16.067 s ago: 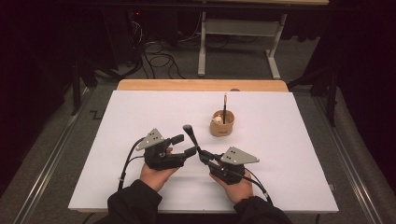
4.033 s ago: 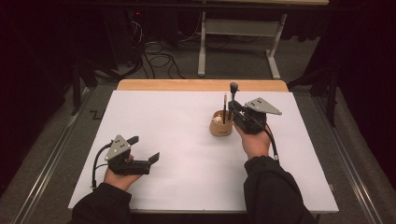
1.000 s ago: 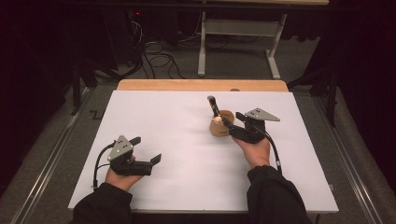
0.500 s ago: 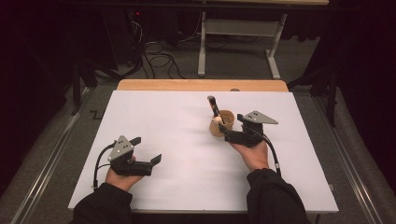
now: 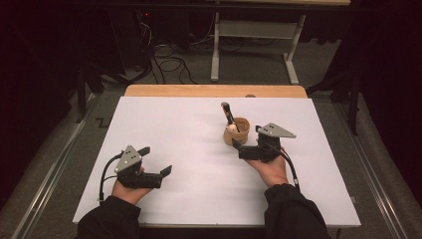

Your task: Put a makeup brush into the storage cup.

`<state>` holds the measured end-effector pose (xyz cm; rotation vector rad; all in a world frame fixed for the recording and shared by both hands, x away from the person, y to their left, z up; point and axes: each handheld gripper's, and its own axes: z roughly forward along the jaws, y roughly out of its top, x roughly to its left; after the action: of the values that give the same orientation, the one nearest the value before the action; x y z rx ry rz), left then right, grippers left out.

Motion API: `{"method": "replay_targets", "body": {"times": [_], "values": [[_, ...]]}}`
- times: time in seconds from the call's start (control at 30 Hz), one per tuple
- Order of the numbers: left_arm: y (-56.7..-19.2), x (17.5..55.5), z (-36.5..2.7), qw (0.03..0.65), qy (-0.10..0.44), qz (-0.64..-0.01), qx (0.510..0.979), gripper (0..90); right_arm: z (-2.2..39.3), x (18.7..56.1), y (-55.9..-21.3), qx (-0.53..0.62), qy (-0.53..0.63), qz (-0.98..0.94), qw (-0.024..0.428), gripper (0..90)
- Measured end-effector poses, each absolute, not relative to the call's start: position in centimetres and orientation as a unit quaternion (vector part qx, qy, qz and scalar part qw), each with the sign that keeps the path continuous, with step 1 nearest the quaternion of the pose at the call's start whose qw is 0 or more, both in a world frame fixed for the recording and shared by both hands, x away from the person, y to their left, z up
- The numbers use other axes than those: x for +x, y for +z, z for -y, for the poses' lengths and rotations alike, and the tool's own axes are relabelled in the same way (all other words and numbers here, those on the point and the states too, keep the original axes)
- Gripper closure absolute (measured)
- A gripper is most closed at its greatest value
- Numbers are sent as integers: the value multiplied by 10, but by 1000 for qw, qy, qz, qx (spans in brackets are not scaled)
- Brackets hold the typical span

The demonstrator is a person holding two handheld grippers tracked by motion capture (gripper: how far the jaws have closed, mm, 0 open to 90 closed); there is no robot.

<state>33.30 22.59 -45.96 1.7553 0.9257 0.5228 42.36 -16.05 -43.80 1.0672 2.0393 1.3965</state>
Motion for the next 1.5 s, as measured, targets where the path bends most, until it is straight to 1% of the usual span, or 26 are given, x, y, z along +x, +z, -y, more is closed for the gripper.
{"method": "replay_targets", "body": {"times": [0.33,0.63,1.0,1.13,1.33,1.5], "values": [[-461,333,-225,515,216,-386,734,2,170,410,-440,379,506,-742,225,4],[-461,332,-223,515,214,-383,736,2,186,387,-437,354,498,-757,233,3],[-462,330,-219,513,211,-384,738,2,226,361,-448,368,504,-739,254,4],[-463,330,-217,512,210,-387,737,2,236,355,-450,374,509,-733,251,3],[-464,330,-216,511,211,-386,738,2,240,342,-448,371,525,-722,256,4],[-464,330,-214,510,210,-384,741,2,236,342,-453,365,522,-729,250,4]]}}
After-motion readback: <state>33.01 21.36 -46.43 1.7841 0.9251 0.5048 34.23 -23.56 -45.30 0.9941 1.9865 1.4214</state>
